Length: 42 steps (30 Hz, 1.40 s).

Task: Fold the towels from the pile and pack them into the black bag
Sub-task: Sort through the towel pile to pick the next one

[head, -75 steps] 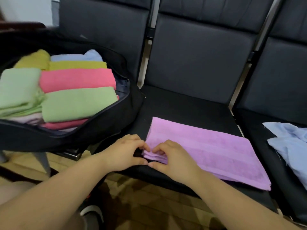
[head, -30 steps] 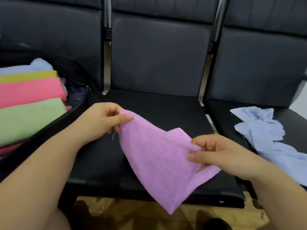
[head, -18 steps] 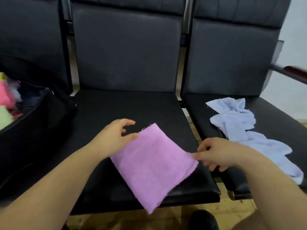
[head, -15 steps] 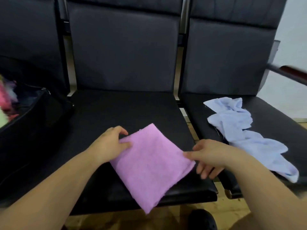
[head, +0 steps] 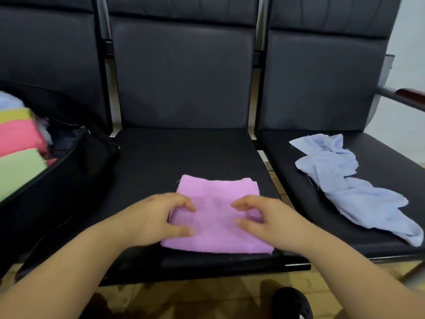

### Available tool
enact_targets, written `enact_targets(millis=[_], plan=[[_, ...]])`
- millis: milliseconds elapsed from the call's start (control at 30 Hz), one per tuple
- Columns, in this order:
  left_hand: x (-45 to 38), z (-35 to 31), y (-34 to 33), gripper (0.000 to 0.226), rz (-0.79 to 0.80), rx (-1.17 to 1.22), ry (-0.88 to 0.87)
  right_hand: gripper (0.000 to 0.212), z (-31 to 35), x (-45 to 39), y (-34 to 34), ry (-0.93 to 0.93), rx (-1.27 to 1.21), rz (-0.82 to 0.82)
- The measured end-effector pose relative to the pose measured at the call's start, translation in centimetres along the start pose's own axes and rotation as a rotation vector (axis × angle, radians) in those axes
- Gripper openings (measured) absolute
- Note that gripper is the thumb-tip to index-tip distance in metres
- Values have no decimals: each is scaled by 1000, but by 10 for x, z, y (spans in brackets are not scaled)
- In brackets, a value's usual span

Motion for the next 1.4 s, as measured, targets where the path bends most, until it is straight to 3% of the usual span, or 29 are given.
enact_targets(millis=[100,167,267,367,433,533,667,900,1000,1133,1267,1400], plan=[[6,10,-27,68,187,-102,-23,44,-2,8,-14,-19,115,91],[9,15,-30,72,167,-82,-44,54,-5,11,-16,-40,128,94],[14,21,-26,53,-12,-36,4,71,-7,17,-19,-28,171,111],[20,17,-16,8,-125,-37,63,81,-8,20,-20,-8,245,94],[22,13,-7,17,-146,-28,81,84,-10,18,-19,-5,278,73],[21,20,1,32,-164,40,134,73,-12,12,-13,-12,262,18],[12,29,4,37,-189,221,209,21,-14,-1,3,-42,32,-89],[-18,37,7,35,-262,267,341,31,-26,-38,19,-124,-130,-253],[-30,43,5,40,-206,241,419,27,-29,-55,17,-152,-135,-277],[-39,54,2,57,-103,20,532,28,-36,-68,22,-193,-162,-354],[-51,55,-3,65,-34,15,558,28,-45,-81,13,-273,-119,-233],[-57,52,-2,51,-39,98,552,30,-44,-88,12,-320,-77,-177]])
Point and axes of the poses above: each hand's wrist, its own x-axis away from the middle knuckle, its own y-axis out of the back of the hand, z = x × y, the point moved 6 cm from there along -x, towards the middle knuckle, and after that the axes turned 8 degrees about -x, right-handed, at the moved point
